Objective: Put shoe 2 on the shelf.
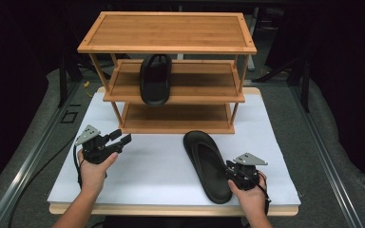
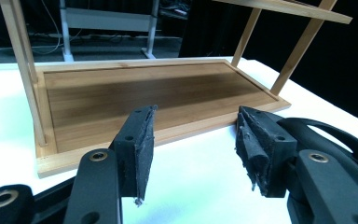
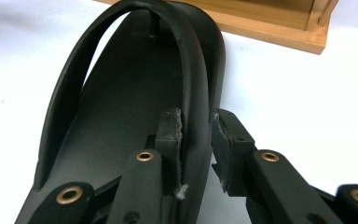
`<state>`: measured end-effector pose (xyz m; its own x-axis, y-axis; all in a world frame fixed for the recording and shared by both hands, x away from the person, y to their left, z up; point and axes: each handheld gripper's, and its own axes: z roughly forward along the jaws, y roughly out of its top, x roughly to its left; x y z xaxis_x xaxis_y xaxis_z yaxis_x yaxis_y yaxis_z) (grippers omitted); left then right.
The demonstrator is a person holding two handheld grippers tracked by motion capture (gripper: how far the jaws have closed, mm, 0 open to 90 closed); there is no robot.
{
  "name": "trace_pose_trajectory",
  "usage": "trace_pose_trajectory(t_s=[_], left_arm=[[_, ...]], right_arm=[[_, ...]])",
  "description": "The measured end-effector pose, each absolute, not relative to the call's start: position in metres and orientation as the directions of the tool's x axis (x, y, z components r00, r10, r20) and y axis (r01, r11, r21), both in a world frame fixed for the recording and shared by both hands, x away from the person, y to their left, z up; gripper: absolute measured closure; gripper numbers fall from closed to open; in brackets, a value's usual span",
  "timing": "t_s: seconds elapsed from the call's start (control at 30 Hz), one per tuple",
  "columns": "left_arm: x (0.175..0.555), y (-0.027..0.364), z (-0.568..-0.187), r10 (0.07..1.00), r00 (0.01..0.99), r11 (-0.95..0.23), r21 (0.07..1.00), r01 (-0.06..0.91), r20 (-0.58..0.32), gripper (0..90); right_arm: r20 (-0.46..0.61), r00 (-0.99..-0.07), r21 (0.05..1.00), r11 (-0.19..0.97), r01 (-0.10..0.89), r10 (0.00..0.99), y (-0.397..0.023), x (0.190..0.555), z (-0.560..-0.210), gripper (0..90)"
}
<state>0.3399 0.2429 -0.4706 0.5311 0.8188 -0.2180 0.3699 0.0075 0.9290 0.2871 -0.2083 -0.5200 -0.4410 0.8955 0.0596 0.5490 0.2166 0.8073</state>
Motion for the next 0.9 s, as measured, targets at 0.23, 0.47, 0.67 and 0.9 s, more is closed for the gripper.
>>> trace_pose_trajectory(t_s=[0.23,0.47,0.67,0.9], left_arm=[[0.3437,0.2451,-0.4695,0.821,0.525,0.015,0.928,0.372,-0.224,46.4],[0.3443,0.2453,-0.4698,0.821,0.523,0.017,0.927,0.376,-0.227,46.3],[0.3452,0.2454,-0.4716,0.82,0.522,0.021,0.923,0.384,-0.236,46.1],[0.3459,0.2462,-0.4726,0.819,0.521,0.024,0.922,0.387,-0.241,46.0]], right_arm=[[0.077,-0.426,0.799,0.2,0.567,0.902,-0.2109,0.2807,-0.518,74.1],[0.086,-0.424,0.784,0.201,0.587,0.901,-0.2094,0.281,-0.5211,75.9],[0.068,-0.421,0.772,0.22,0.596,0.905,-0.2063,0.2831,-0.5236,77.7],[0.071,-0.426,0.768,0.222,0.6,0.902,-0.2068,0.2841,-0.5229,79.9]])
